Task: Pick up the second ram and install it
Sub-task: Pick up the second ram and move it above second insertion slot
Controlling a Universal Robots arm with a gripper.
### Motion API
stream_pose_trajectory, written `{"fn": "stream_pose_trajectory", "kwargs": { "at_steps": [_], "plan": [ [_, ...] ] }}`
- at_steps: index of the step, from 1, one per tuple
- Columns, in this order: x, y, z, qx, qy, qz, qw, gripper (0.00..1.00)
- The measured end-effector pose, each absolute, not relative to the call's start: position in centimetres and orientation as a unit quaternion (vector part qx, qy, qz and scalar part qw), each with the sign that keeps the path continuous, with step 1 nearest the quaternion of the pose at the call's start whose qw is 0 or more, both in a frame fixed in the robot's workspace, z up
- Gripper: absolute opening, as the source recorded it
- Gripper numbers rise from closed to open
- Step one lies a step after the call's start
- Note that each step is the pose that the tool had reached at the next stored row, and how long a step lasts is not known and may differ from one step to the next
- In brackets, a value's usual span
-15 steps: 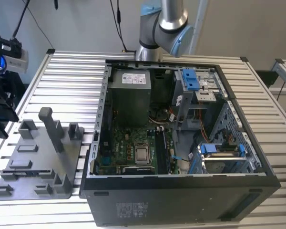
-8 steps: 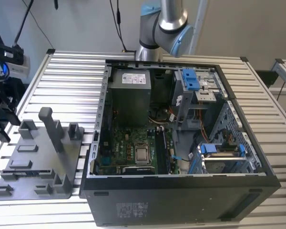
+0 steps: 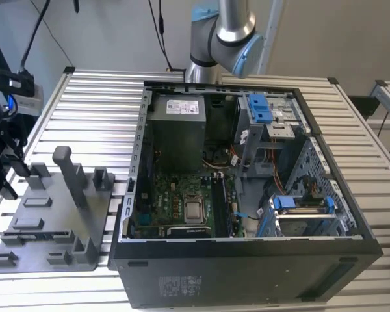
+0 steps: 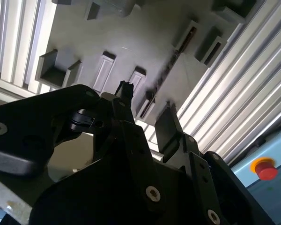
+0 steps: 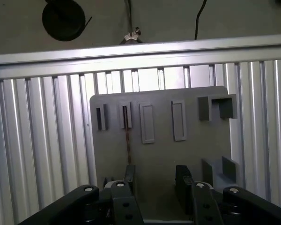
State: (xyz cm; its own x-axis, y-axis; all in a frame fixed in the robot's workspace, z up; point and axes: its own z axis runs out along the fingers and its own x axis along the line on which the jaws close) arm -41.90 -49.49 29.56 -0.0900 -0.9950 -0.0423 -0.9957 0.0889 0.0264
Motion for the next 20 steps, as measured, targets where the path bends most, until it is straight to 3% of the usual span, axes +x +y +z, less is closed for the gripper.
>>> {"fn": "stream_pose_trajectory", "kwargs": {
  "at_steps": [20],
  "plan": [
    [-41.9,-49.5,28.3,-0.683,0.730,0.024,0.007,0.48]
  ]
}}
